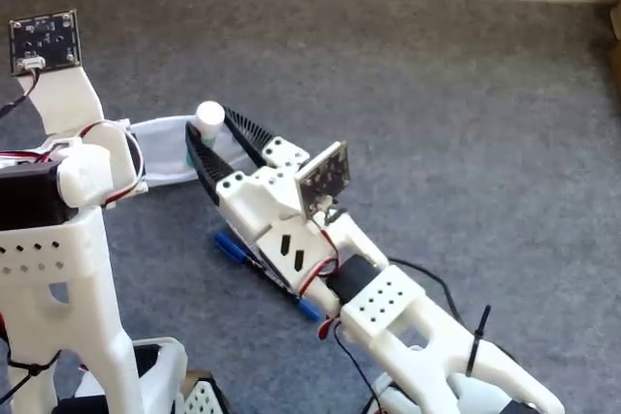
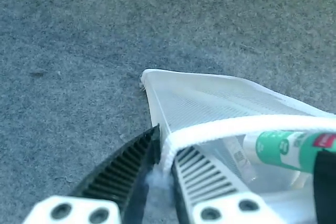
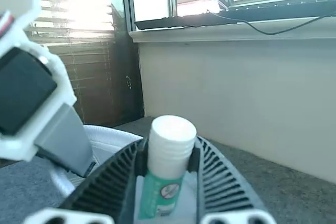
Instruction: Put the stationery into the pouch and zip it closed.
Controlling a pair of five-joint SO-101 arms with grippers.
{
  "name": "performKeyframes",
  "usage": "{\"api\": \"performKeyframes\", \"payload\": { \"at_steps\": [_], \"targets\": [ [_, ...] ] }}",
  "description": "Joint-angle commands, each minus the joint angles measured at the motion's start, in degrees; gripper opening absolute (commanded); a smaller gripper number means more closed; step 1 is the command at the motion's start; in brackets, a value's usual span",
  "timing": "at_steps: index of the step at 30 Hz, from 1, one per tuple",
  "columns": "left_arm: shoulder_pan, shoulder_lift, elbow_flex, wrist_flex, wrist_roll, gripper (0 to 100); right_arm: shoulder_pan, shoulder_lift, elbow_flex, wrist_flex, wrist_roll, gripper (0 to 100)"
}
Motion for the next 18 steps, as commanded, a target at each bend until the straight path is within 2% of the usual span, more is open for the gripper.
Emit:
{"api": "performKeyframes", "payload": {
  "at_steps": [1, 9, 16, 18],
  "targets": [
    [1.10, -0.22, -1.45, -0.88, 0.62, 1, -0.75, -2.51, -0.48, 5.05, 0.18, 11.5],
    [1.10, -0.22, -1.45, -0.88, 0.62, 1, -0.84, -8.57, -0.48, 7.52, 0.18, 11.1],
    [1.10, -0.22, -1.45, -0.88, 0.62, 1, -2.24, -12.44, -4.53, 23.16, -0.18, 11.6],
    [1.10, -0.22, -1.45, -0.88, 0.62, 1, -2.95, -12.44, -5.23, 25.45, -2.99, 11.7]
  ]
}}
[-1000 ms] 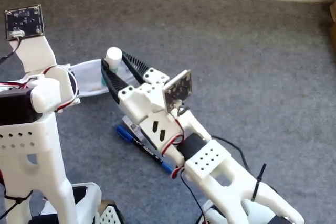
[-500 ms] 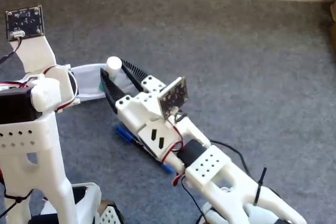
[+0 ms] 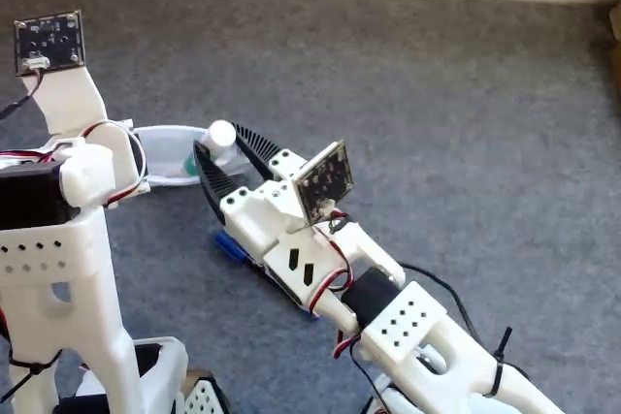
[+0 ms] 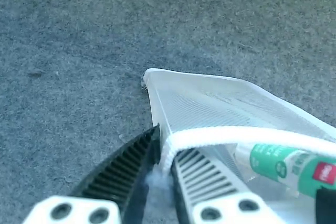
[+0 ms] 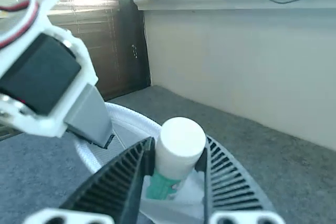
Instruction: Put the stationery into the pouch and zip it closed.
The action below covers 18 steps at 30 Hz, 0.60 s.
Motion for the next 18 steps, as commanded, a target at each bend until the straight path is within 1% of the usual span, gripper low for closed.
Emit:
{"api": "performKeyframes", "payload": {
  "at_steps": [1, 3, 8, 18],
  "targets": [
    [1.01, -0.22, -1.54, -0.88, 0.53, 1, -1.36, -1.19, -4.09, 4.97, -4.04, 11.7],
    [1.01, -0.22, -1.45, -0.79, 0.53, 1, -1.36, -1.01, -4.88, 7.08, -4.75, 12.1],
    [1.01, -0.22, -1.45, -0.79, 0.53, 1, -1.36, -0.75, -8.22, 13.58, -4.92, 20.5],
    [0.84, -0.22, 0.48, -0.97, 0.44, 1, -1.01, -1.27, -11.56, 14.46, -4.75, 20.5]
  ]
}}
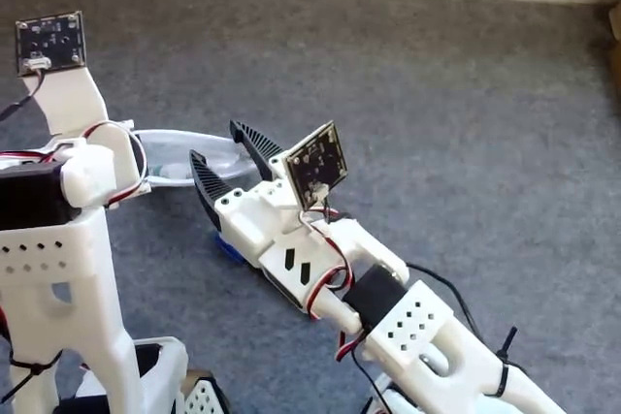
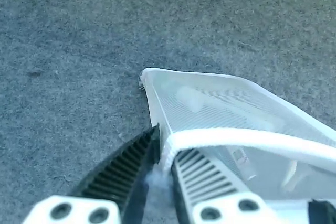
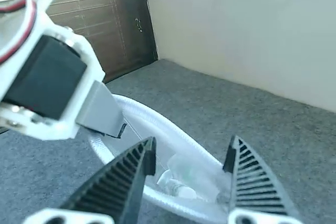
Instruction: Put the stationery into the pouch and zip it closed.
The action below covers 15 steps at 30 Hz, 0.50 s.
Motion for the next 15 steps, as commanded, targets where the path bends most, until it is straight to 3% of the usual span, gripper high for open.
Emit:
{"api": "performKeyframes", "payload": {
  "at_steps": [1, 10, 15],
  "targets": [
    [0.84, -0.22, -0.31, -1.05, 0.44, 1, 0.04, -1.01, -4.62, 1.71, -0.62, 20.5],
    [0.48, -0.31, -0.22, -0.88, 0.53, 1, 2.86, -1.01, -17.45, 18.15, -0.79, 20.5],
    [-3.12, -0.48, -0.22, -0.70, 0.53, 1, 5.85, -0.92, -25.98, 30.20, -0.79, 20.5]
  ]
}}
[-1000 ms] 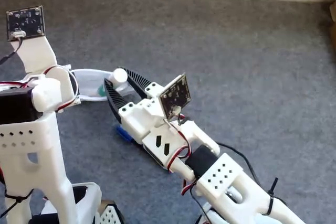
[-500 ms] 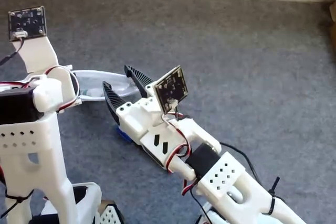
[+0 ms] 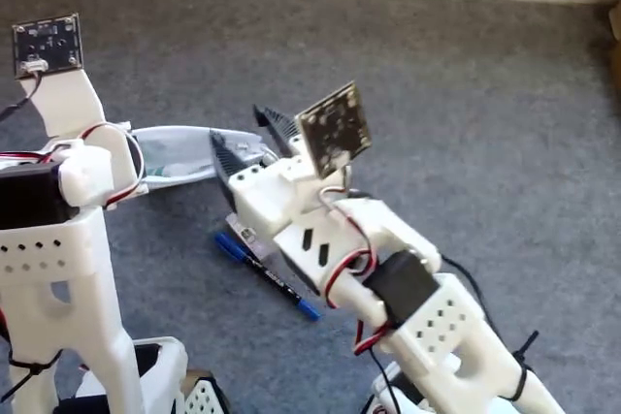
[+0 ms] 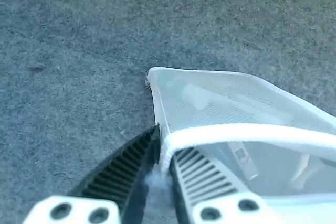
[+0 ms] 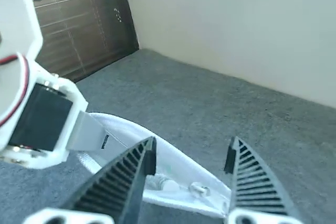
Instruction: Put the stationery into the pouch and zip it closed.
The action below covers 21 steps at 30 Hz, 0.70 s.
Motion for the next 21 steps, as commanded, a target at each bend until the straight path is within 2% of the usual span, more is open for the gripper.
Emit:
{"api": "performKeyframes", "payload": {
  "at_steps": [1, 11, 17, 21],
  "targets": [
    [-2.95, -0.40, -0.57, -0.62, 0.44, 1, 2.42, -1.10, -8.48, 8.75, -0.70, 20.5],
    [-14.81, -0.75, -0.66, -0.62, 0.35, 1, 4.35, -0.57, -11.65, 26.68, -0.35, 20.5],
    [-20.09, -0.75, -0.57, -0.62, 0.35, 1, 4.09, 2.86, -9.27, 28.00, -0.18, 20.5],
    [-23.34, -0.75, -0.57, -0.88, 0.35, 1, 4.09, 9.63, -8.92, 28.00, 2.99, 20.5]
  ]
}}
